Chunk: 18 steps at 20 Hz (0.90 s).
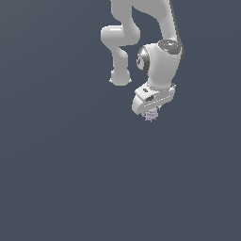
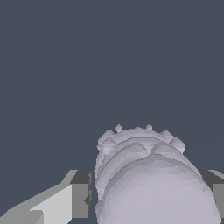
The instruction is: Pick up the object and move it to a goal position.
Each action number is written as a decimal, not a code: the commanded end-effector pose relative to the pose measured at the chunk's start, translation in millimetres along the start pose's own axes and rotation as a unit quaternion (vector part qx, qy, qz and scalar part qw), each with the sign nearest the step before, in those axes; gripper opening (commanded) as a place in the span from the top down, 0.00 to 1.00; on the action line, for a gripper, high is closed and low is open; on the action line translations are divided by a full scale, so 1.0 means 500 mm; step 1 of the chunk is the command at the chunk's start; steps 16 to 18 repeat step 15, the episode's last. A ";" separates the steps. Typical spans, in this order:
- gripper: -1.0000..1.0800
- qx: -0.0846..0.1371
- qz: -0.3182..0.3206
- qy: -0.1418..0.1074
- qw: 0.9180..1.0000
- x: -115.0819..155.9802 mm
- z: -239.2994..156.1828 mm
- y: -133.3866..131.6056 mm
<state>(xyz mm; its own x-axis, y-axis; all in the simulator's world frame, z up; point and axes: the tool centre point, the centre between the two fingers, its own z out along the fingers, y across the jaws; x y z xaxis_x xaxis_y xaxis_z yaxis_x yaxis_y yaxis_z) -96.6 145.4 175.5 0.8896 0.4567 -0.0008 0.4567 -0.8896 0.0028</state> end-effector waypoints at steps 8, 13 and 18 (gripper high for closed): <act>1.00 0.000 0.000 0.000 1.000 -0.013 -0.097 -0.150; 1.00 0.001 0.001 0.000 1.000 -0.013 -0.121 -0.184; 1.00 0.001 0.001 0.000 1.000 -0.013 -0.123 -0.188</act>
